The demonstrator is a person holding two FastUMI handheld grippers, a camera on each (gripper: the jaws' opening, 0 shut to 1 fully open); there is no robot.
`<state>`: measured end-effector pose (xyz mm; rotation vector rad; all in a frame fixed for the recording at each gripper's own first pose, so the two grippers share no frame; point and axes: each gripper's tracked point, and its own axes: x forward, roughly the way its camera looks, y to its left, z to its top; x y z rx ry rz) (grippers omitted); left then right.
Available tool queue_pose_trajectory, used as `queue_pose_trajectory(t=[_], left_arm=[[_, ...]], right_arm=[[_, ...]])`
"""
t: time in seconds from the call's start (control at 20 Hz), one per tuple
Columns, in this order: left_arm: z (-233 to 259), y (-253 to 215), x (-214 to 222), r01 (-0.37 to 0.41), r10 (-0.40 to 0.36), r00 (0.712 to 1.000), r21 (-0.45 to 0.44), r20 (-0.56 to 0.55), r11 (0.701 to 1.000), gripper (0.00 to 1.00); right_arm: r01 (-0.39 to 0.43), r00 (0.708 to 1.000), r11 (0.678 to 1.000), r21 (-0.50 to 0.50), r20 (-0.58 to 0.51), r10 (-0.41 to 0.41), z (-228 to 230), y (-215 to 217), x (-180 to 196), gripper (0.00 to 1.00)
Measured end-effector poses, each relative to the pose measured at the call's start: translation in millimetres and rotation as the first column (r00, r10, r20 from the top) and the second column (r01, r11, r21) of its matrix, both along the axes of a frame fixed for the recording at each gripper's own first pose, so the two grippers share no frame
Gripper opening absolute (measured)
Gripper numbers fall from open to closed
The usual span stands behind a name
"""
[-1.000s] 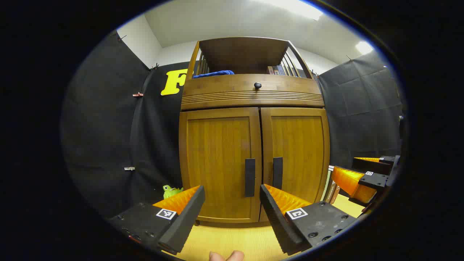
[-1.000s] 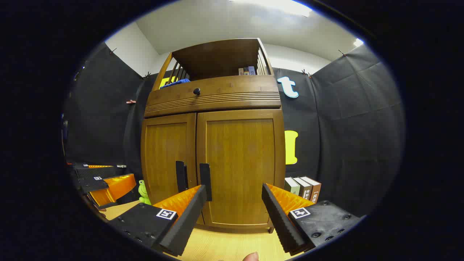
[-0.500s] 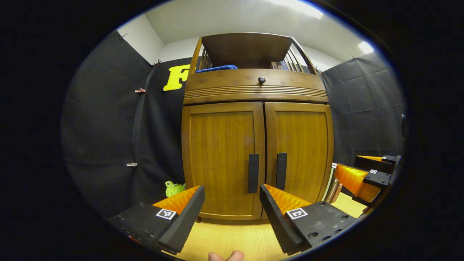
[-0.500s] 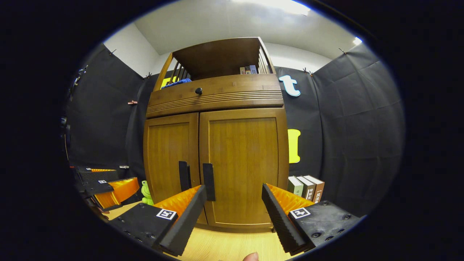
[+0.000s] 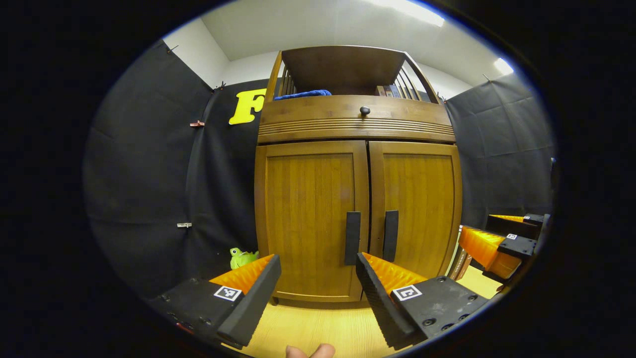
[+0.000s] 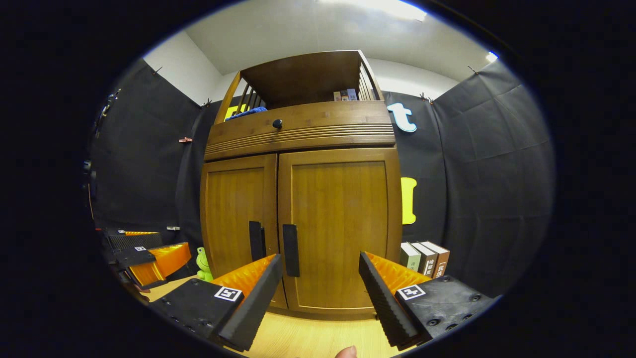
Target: Open the right door of the double-door shoe cabinet with the right hand, and open the left door with the left hand.
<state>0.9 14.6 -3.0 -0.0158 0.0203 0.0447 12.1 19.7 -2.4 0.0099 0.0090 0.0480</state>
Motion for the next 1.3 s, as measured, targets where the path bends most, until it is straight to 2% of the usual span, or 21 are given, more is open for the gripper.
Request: queue_pose_trajectory(t=[0.3,0.45,0.5,0.7,0.95,1.0,1.2,1.3], left_arm=[[-1,8,-19,-0.022,0.022,0.999,0.004,0.045,1.000,0.94],[-4,4,-28,-0.002,0.002,0.999,-0.002,0.046,1.000,0.93],[-7,4,-31,0.002,-0.002,0.999,0.000,0.047,1.000,0.93],[-11,3,-31,0.013,-0.013,0.999,0.001,0.041,1.000,0.93],[-17,7,-32,0.016,-0.016,0.999,-0.002,0.031,1.000,0.93],[-20,7,-32,0.016,-0.015,1.000,-0.005,0.025,1.000,0.96],[-22,14,-31,-0.003,0.003,1.000,-0.014,0.021,1.000,0.94],[-23,18,-32,-0.010,0.010,1.000,-0.018,0.020,1.000,0.94]], right_arm=[[-0.002,1.000,1.000,-0.024,-0.019,0.001,-15,18,38,0.97],[-0.021,0.999,1.000,-0.015,-0.048,0.020,-30,33,65,0.95],[-0.023,0.998,1.000,-0.016,-0.057,0.022,-37,36,76,0.98],[-0.017,0.997,0.999,-0.031,-0.081,0.014,-57,50,113,0.97],[-0.020,0.998,0.998,-0.056,-0.067,0.017,-66,63,144,0.99],[-0.023,0.998,0.998,-0.050,-0.068,0.020,-69,67,151,0.94],[0.003,0.997,0.999,-0.053,-0.075,-0.007,-76,65,168,0.74],[-0.002,0.994,0.999,-0.043,-0.106,-0.002,-87,67,175,0.46]])
